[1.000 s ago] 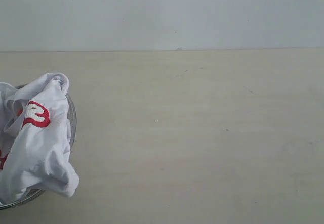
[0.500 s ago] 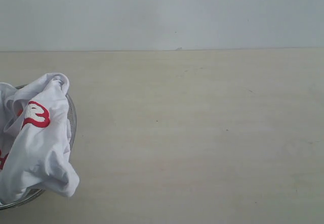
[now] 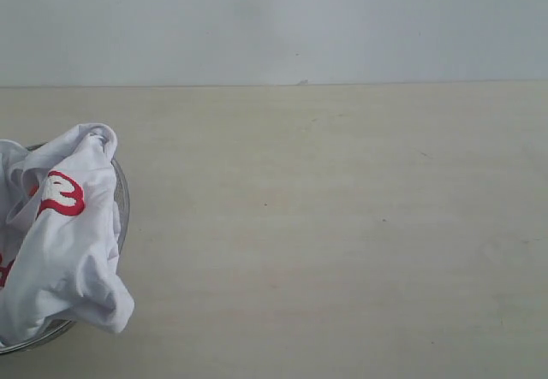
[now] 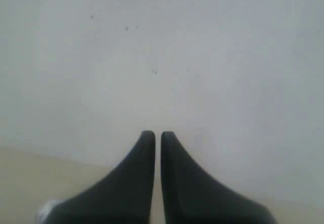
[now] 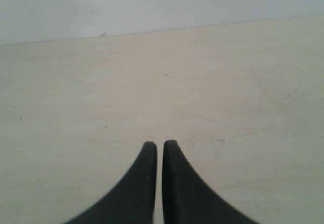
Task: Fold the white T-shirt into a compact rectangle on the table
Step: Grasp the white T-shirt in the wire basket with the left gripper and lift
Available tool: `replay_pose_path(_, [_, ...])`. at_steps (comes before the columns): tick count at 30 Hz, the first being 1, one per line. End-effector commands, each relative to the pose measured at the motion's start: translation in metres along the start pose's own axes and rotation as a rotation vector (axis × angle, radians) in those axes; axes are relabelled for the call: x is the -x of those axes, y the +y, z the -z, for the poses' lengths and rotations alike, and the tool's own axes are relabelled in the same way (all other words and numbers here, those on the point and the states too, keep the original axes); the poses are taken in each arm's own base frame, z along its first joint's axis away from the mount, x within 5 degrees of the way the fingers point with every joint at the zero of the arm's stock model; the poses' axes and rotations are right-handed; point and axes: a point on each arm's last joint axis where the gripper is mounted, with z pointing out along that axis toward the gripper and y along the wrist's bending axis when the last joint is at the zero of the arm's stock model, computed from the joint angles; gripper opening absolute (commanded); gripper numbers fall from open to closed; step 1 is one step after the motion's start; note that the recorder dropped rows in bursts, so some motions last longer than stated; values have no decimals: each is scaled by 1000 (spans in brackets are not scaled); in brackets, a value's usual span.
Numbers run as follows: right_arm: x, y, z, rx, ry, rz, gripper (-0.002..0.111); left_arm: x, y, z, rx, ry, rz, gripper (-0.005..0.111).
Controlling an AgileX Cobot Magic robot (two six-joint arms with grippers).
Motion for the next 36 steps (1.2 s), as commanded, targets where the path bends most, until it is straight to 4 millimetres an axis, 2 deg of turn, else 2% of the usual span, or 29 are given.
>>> replay_pose_path(1, [1, 0, 0, 0, -6, 7, 0, 24, -7, 5, -77, -191, 120, 5])
replay_pose_path(4, [1, 0, 0, 0, -6, 7, 0, 35, -9, 4, -76, -242, 109, 5])
replay_pose_path(7, [1, 0, 0, 0, -6, 7, 0, 35, -8, -21, -19, -82, 43, 5])
replay_pose_path(10, [1, 0, 0, 0, -6, 7, 0, 36, -4, -62, 51, 124, -2, 5])
replay_pose_path(15, [1, 0, 0, 0, -6, 7, 0, 55, 3, -136, 212, 418, -59, 5])
replay_pose_path(18, [1, 0, 0, 0, -6, 7, 0, 59, 9, -170, 287, 602, -133, 5])
replay_pose_path(21, [1, 0, 0, 0, -6, 7, 0, 59, 16, -198, 323, 673, -170, 5])
replay_pose_path(23, [1, 0, 0, 0, -6, 7, 0, 55, 22, -210, 344, 697, -129, 5])
replay_pose_path(25, [1, 0, 0, 0, -6, 7, 0, 44, 33, -218, 360, 791, -132, 5])
replay_pose_path(31, [1, 0, 0, 0, -6, 7, 0, 14, 66, -229, 465, 1021, -104, 5])
replay_pose_path(36, [1, 0, 0, 0, -6, 7, 0, -14, 80, -238, 480, 1188, -98, 5])
